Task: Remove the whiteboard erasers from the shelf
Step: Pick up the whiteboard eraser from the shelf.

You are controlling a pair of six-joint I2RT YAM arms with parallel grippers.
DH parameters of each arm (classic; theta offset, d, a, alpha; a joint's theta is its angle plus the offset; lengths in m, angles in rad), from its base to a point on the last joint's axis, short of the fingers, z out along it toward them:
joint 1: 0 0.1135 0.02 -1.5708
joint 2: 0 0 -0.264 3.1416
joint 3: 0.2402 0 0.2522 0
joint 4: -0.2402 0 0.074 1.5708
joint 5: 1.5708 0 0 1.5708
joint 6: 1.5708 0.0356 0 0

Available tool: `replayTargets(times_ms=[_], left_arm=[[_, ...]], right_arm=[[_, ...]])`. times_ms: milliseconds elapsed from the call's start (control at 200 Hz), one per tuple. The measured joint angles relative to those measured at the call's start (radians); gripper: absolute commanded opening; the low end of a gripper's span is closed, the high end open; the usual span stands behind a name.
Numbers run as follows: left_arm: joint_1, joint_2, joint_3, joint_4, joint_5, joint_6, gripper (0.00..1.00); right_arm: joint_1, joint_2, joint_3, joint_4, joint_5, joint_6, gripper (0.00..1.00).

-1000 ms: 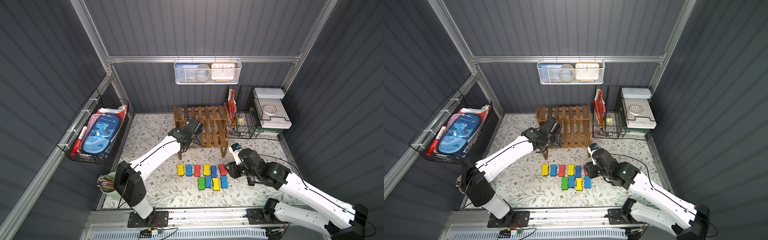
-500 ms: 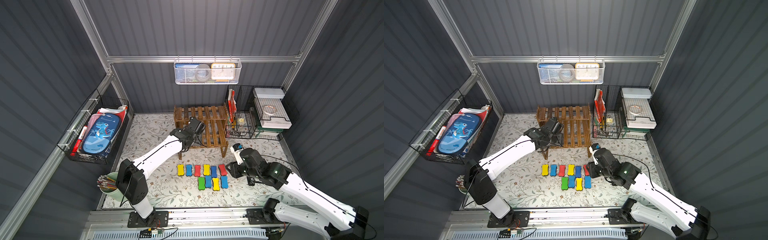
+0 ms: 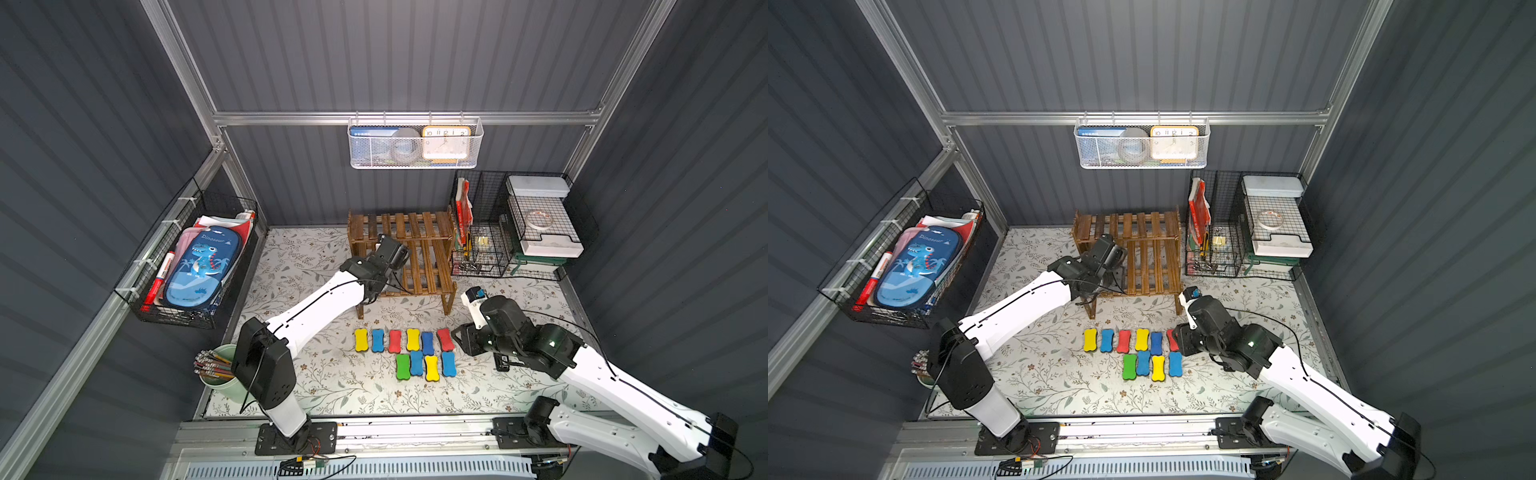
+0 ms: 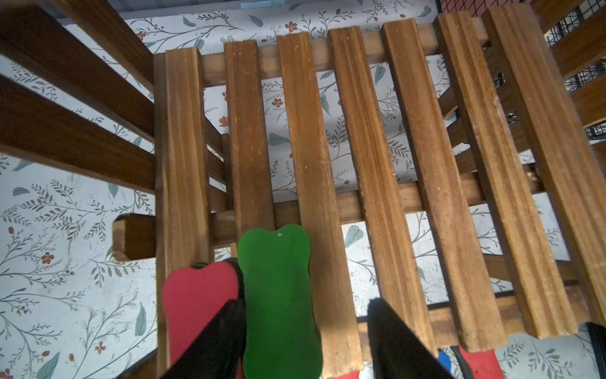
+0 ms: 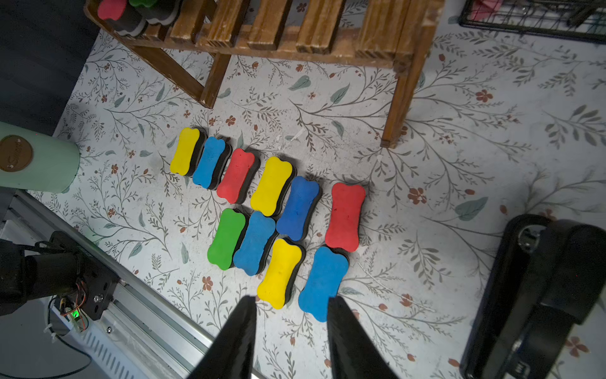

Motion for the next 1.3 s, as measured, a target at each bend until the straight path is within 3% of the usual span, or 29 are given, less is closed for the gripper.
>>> replayTargets(times_ms=[510,795,1301], left_arm=[[0.0,0.001,-0.025,0.006,-0.024,0.0,0.62],[0.0,0.023,-0.018,0.001,-0.056,0.011,0.49],[-0.015,0.031,-0.002,0.001,-0.042,0.039,0.54]], right_arm=[[-0.01,-0.004,-0.001,-0.003,-0.003,0.0,0.41],[-0.022,-0.006,-0.006,-0.007,-0.004,0.0,0.41],[-0.037,-0.013,-0.006,-0.009,-0.014,-0.008,0.41]])
